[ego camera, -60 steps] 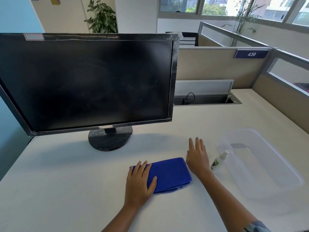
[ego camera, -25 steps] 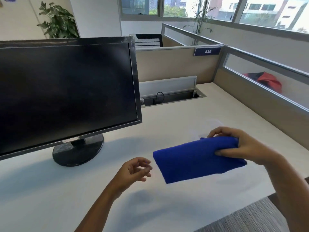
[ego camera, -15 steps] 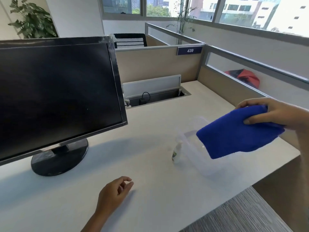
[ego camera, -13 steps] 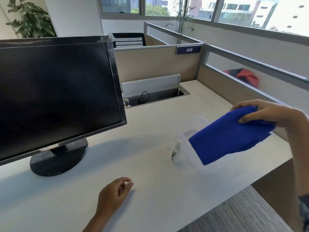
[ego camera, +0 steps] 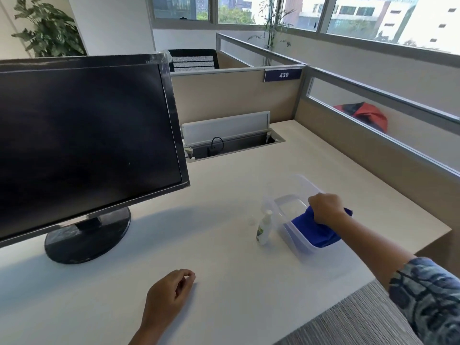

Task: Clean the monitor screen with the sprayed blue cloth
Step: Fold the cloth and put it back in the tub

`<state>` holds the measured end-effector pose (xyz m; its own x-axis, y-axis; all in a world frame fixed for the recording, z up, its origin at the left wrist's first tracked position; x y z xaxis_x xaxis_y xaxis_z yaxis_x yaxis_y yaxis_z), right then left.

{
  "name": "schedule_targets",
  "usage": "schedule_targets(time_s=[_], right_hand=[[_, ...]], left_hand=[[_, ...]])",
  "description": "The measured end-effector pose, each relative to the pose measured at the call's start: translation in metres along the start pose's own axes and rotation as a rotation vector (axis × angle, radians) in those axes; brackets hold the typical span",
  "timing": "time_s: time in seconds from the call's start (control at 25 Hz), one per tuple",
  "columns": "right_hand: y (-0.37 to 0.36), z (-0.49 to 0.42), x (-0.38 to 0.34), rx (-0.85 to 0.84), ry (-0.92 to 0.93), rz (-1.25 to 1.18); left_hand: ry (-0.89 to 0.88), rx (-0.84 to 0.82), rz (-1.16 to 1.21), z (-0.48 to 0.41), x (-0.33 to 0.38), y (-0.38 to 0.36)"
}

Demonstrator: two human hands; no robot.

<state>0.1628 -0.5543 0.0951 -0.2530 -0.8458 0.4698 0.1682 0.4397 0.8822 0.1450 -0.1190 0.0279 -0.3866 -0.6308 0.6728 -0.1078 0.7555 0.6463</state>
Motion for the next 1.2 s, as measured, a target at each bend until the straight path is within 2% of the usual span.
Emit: schedule_targets(time_s=[0.08,0.2,0.32,0.52,0.68,0.8,0.88,0.92,1.0,1.08,1.2], right_hand=[[-0.005,0.0,-0.004,0.064,-0.003,0.073],[0.01,0.0,-0.006,0.277,0.0,0.124],[0.03,0.007,-0.006,0.388,-0.05,0.055],[0.074,0.034,-0.027,0.554,-0.069,-0.481],[0.143,0.053,-0.017,0.869,-0.191,-0.8],[0.19,0.067,-0.049,1.013,-0.101,-1.035],[0.206,0.069,-0.093,0.985,0.028,-1.067],[0.204,0.063,-0.119,0.909,0.085,-1.051],[0.179,0.04,-0.168,0.627,0.146,-0.956],[0.137,0.016,-0.201,0.332,0.129,-0.743],[0.086,-0.003,-0.214,0.067,0.056,-0.442]], left_hand=[[0.003,-0.004,-0.003,0.0,0.0,0.0],[0.015,-0.005,-0.001,0.0,-0.001,0.0],[0.024,-0.002,-0.013,0.0,-0.002,-0.001],[0.043,-0.014,-0.015,-0.001,-0.003,-0.003],[-0.019,0.013,-0.015,-0.002,0.006,0.001],[-0.08,0.029,-0.099,0.0,0.012,0.002],[-0.099,0.041,-0.133,0.0,0.011,0.002],[-0.111,0.047,-0.135,-0.001,0.01,0.002],[-0.127,0.044,-0.151,-0.002,0.007,0.001],[-0.144,0.04,-0.18,-0.003,0.007,0.0],[-0.14,0.041,-0.189,-0.002,0.007,-0.001]])
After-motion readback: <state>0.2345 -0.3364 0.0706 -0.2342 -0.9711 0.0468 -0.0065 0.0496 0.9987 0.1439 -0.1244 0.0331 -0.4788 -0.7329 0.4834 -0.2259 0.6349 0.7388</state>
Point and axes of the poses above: each hand's wrist, its own z-axis away from the middle knuckle, its own y-axis out of the back of the hand, x = y × z, the point moved 10 cm from there along -z, towards the middle knuckle, and after that the axes turned 12 degrees about x, right-handed, at the moved point
